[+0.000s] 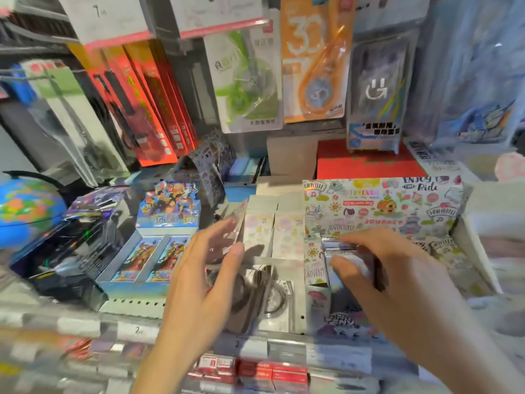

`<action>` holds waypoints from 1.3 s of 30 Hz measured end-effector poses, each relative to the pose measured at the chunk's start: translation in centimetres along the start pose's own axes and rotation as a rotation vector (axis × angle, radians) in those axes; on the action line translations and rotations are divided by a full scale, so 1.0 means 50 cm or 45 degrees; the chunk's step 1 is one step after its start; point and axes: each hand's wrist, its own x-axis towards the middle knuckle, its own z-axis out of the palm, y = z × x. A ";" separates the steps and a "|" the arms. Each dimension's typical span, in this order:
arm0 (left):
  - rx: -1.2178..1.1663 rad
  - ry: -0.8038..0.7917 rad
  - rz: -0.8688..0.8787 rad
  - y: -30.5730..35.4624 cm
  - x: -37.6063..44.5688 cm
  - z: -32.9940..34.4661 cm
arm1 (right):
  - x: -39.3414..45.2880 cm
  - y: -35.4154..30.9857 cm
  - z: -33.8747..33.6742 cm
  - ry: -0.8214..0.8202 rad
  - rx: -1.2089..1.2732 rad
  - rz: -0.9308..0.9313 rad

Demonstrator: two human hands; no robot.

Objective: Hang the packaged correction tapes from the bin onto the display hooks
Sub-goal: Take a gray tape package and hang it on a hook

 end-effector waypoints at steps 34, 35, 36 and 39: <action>-0.102 -0.470 0.115 -0.235 0.197 -0.390 | 0.199 -0.357 0.360 -0.084 -0.423 0.469; -0.073 -0.481 0.123 -0.234 0.199 -0.392 | 0.208 -0.349 0.365 -0.145 -0.422 0.498; -0.050 -0.487 0.132 -0.233 0.202 -0.391 | 0.217 -0.342 0.370 -0.204 -0.415 0.526; -0.038 -0.488 0.126 -0.237 0.213 -0.390 | 0.234 -0.326 0.380 -0.319 -0.380 0.607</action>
